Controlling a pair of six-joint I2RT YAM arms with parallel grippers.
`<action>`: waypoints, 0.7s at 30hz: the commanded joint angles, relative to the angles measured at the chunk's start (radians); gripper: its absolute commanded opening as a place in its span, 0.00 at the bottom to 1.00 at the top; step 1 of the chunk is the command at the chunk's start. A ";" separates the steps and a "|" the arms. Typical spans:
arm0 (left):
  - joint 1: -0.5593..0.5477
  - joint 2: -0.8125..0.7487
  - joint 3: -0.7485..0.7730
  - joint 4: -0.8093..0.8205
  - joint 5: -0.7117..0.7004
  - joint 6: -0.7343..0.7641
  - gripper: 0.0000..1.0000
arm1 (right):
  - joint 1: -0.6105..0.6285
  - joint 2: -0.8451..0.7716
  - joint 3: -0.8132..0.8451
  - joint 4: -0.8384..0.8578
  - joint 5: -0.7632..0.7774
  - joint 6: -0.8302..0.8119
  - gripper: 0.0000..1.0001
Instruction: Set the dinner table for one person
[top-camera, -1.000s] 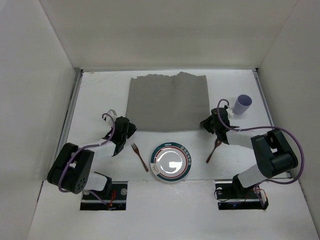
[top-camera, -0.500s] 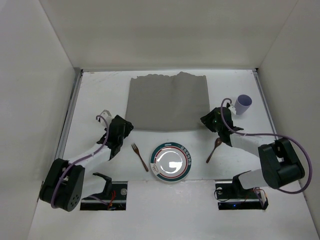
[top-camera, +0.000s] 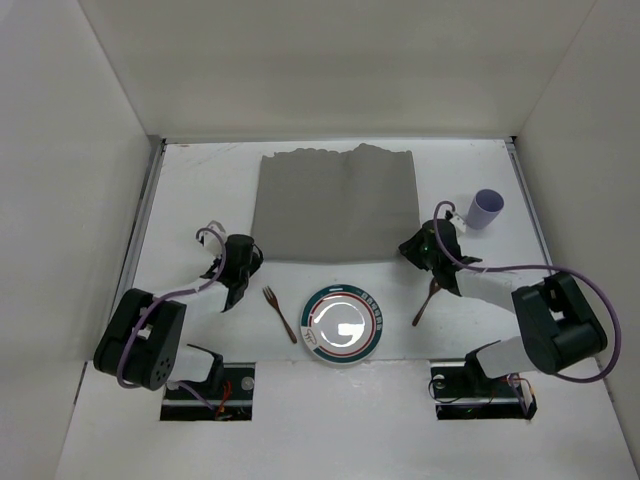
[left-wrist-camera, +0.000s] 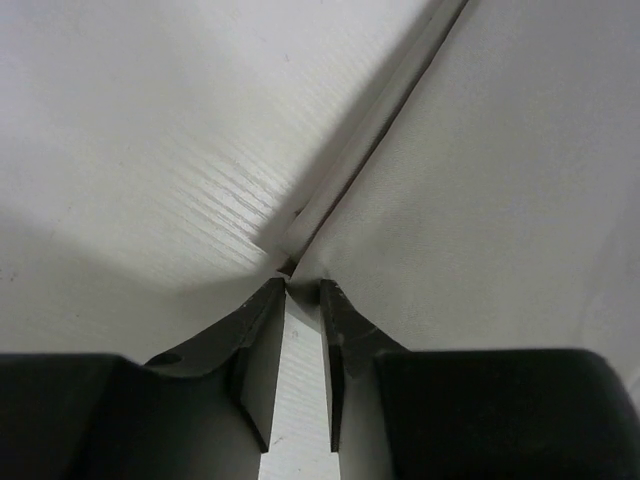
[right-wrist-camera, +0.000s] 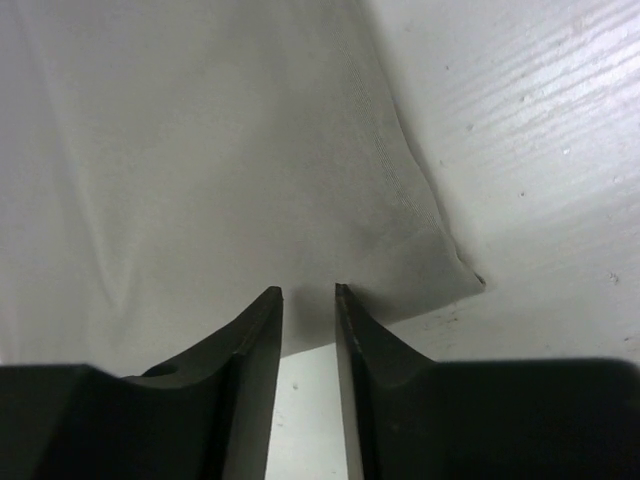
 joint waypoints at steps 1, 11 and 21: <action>0.019 -0.004 -0.010 0.045 -0.020 0.011 0.14 | 0.013 0.012 0.004 0.012 -0.005 0.008 0.31; -0.004 -0.075 -0.107 0.050 -0.019 0.002 0.04 | 0.013 -0.006 -0.034 0.000 -0.017 0.030 0.26; -0.007 -0.197 -0.158 -0.033 -0.040 -0.038 0.06 | 0.033 -0.117 -0.084 -0.063 -0.036 0.046 0.27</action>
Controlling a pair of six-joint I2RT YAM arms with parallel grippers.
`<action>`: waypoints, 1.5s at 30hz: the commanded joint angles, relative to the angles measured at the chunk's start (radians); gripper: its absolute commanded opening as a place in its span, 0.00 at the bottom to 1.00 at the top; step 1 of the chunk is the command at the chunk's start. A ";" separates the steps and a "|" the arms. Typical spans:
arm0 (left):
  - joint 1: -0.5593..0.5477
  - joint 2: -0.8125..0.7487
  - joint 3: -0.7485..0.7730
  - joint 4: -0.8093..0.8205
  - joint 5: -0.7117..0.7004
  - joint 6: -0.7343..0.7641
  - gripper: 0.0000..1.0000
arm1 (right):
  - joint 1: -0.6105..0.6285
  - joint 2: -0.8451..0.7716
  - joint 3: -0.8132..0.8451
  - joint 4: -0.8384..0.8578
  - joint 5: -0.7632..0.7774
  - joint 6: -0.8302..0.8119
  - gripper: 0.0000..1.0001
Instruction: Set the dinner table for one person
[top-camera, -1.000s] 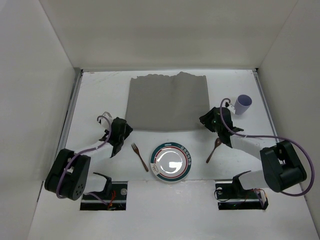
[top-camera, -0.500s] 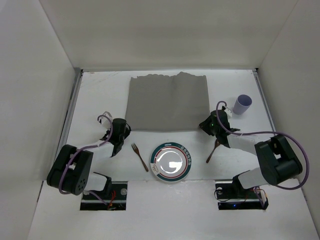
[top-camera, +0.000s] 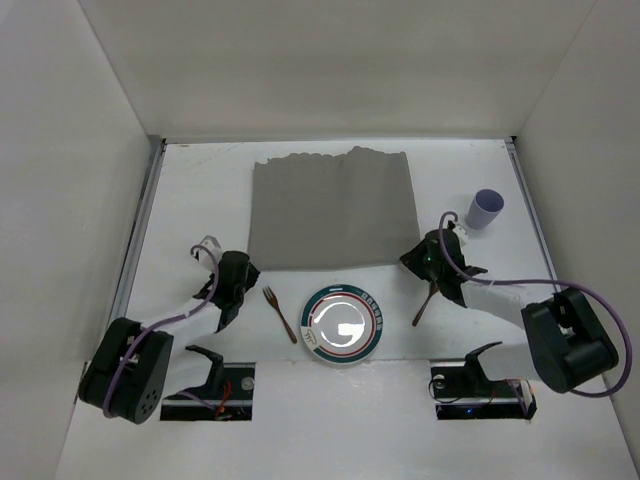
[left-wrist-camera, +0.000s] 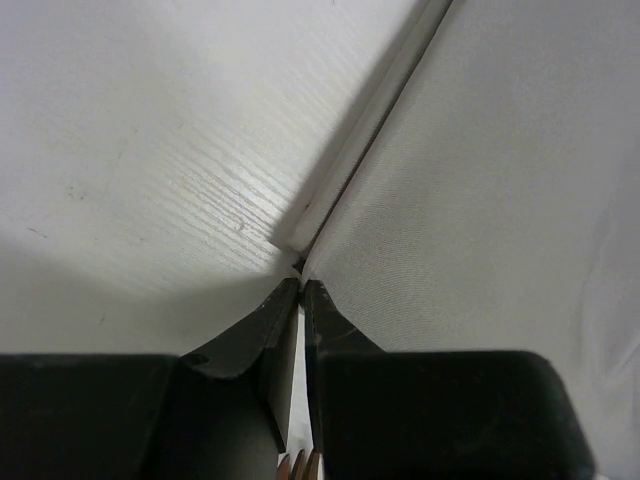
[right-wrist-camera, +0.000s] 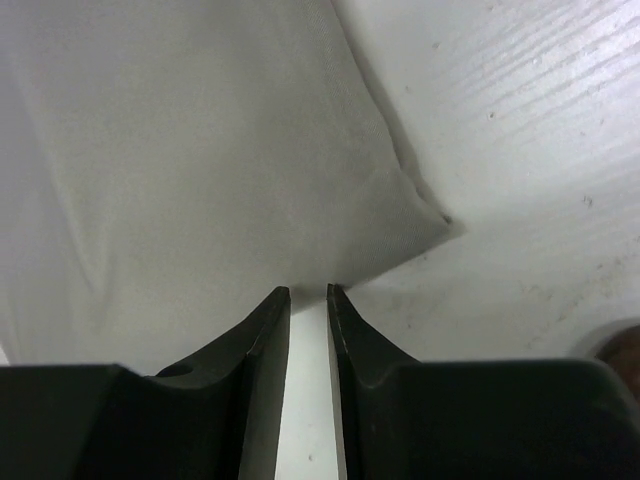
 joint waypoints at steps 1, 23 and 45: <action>0.020 -0.064 -0.013 -0.059 -0.042 -0.006 0.07 | 0.012 -0.073 -0.017 -0.039 -0.009 0.009 0.28; 0.022 -0.123 0.140 -0.015 0.024 0.122 0.34 | 0.432 -0.294 -0.100 -0.243 -0.030 -0.077 0.62; 0.046 -0.040 0.169 0.034 0.015 0.119 0.35 | 0.437 -0.361 -0.135 -0.234 -0.142 -0.036 0.06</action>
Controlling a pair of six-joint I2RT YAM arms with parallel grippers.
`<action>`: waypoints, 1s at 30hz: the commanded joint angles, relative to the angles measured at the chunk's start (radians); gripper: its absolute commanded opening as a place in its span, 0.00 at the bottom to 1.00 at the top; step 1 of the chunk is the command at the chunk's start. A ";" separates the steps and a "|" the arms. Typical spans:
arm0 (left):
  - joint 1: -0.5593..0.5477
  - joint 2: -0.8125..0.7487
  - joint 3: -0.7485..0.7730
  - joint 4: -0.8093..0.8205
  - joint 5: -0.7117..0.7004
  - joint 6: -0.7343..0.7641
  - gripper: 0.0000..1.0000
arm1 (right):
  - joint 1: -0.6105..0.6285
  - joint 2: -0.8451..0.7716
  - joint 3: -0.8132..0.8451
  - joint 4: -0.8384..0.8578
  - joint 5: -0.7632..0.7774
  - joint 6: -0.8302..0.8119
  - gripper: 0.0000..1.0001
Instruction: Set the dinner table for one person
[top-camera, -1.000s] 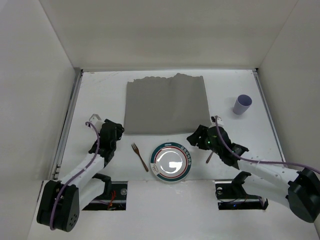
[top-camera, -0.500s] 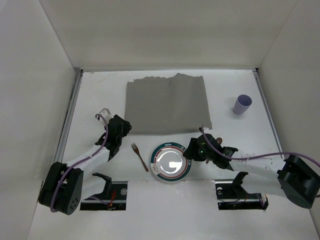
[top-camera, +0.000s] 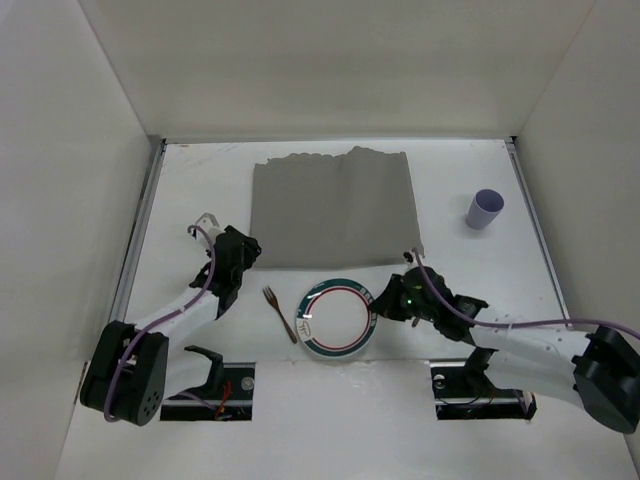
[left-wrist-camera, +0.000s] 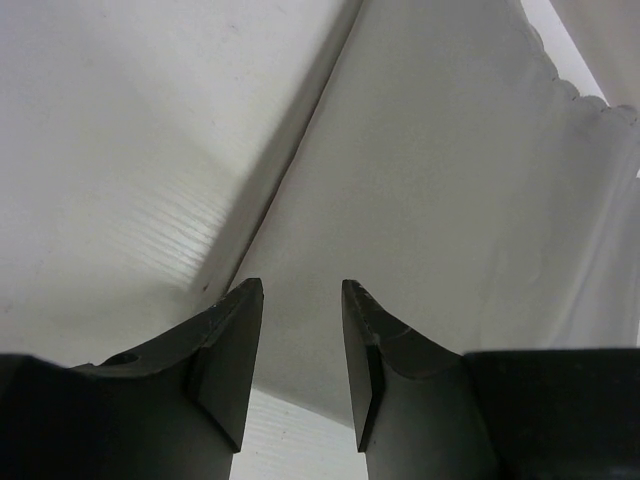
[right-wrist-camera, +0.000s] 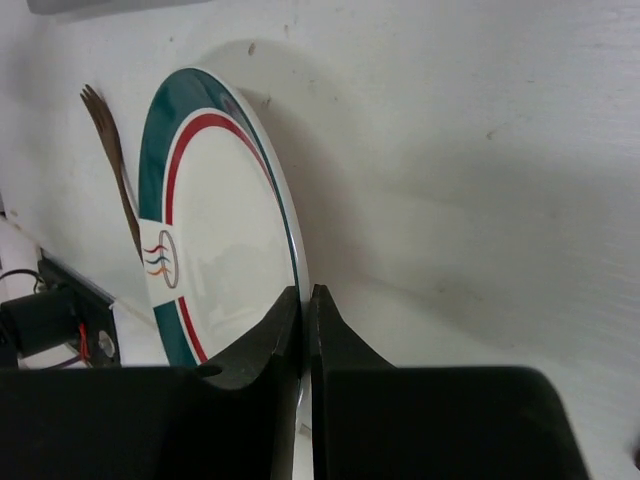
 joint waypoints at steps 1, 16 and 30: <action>0.011 -0.003 0.034 0.054 -0.016 0.007 0.35 | -0.012 -0.104 -0.011 -0.077 0.004 -0.027 0.06; 0.030 0.017 -0.023 0.163 -0.002 0.007 0.36 | -0.260 0.078 0.421 0.157 -0.042 -0.108 0.07; 0.036 0.003 -0.058 0.181 0.010 0.016 0.37 | -0.440 0.799 0.876 0.194 -0.068 -0.036 0.06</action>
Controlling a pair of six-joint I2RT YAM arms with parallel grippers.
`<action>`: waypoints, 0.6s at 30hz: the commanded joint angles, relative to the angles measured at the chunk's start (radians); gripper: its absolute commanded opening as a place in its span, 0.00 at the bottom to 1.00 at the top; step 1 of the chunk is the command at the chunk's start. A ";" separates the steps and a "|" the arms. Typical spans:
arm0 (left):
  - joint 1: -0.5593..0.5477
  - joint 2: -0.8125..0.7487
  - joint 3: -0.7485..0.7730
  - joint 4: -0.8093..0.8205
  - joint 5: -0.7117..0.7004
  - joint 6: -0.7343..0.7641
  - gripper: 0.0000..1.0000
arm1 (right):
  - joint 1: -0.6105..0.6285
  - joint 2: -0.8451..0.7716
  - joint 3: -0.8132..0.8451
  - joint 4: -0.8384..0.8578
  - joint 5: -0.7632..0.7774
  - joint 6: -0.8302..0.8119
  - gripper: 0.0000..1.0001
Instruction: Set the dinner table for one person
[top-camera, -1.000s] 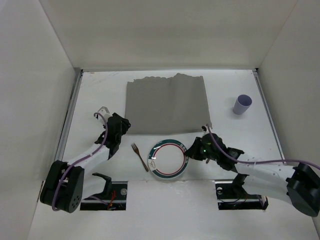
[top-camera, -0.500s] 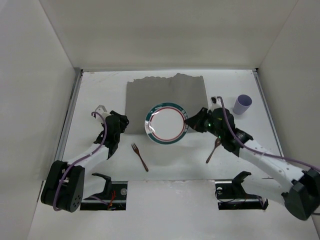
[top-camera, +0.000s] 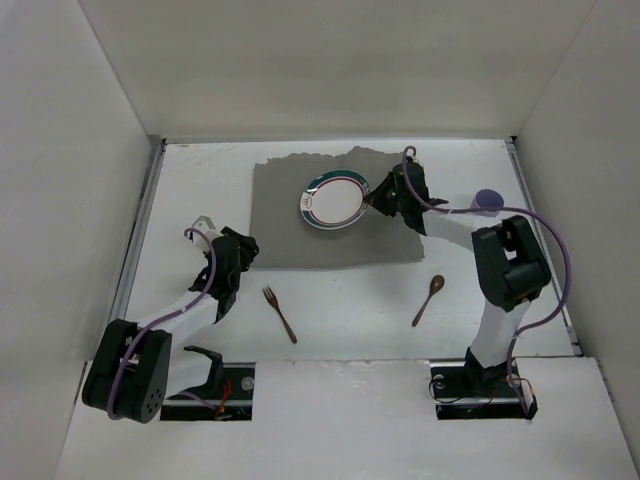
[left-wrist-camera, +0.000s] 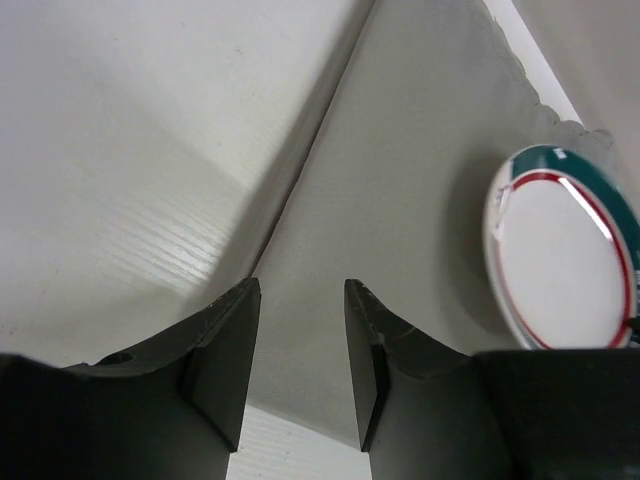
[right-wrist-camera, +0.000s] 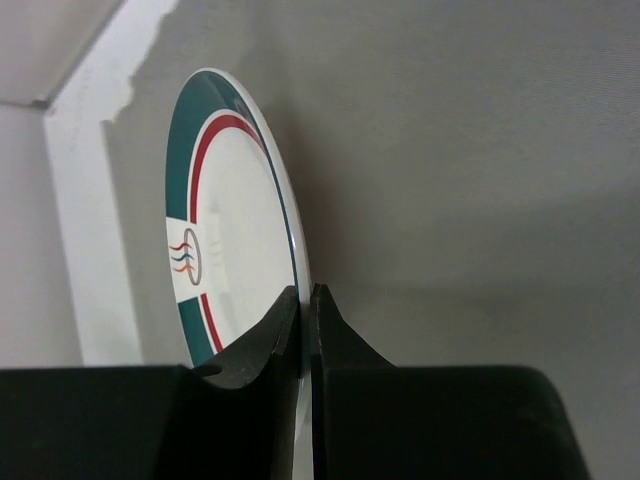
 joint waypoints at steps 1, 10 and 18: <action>0.000 -0.002 -0.003 0.062 -0.001 0.010 0.37 | 0.003 0.035 0.089 0.038 -0.024 0.018 0.07; -0.017 0.038 0.005 0.084 0.002 0.004 0.37 | 0.008 0.094 0.068 -0.098 0.008 -0.014 0.09; -0.032 0.068 0.014 0.090 -0.010 0.001 0.37 | 0.019 0.034 -0.026 -0.121 0.080 -0.038 0.11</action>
